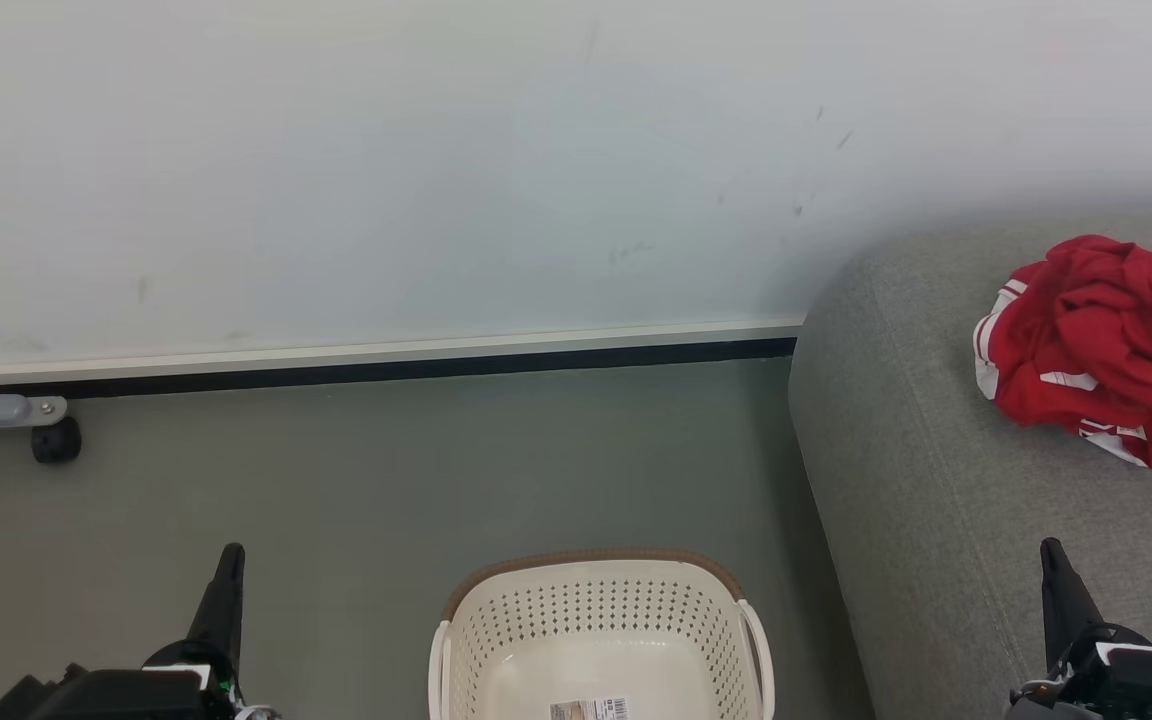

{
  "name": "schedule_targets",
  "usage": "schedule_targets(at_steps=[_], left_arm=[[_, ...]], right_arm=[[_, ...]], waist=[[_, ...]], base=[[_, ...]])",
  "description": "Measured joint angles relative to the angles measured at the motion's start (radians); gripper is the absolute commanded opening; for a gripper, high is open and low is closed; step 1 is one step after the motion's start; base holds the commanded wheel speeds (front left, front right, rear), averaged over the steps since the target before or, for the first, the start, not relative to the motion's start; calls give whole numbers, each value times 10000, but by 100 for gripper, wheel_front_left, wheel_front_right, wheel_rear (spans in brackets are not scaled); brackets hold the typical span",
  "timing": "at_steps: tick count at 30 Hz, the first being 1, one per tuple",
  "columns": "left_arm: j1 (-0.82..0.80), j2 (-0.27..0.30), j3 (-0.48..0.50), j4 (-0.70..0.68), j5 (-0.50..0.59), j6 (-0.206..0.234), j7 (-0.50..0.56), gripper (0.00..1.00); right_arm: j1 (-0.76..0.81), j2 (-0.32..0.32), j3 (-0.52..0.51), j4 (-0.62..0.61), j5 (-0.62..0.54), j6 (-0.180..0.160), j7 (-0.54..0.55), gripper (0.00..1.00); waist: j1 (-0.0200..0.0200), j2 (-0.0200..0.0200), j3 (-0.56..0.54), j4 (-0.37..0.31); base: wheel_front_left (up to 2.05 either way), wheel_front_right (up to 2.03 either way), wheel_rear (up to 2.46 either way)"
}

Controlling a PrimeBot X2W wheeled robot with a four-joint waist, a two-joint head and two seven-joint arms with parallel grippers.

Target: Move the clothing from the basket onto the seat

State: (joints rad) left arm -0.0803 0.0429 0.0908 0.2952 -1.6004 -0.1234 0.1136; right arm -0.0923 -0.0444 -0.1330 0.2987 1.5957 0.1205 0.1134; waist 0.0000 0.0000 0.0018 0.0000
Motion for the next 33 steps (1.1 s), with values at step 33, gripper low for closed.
schedule_targets(at_steps=[33], left_arm=[[0, 0, 0, 2, 0, 0, 0, 0]], right_arm=[[0, 0, 0, -4, 0, 0, 0, 0]], waist=[[0, 0, 1, 0]], base=[[0, 0, 0]])
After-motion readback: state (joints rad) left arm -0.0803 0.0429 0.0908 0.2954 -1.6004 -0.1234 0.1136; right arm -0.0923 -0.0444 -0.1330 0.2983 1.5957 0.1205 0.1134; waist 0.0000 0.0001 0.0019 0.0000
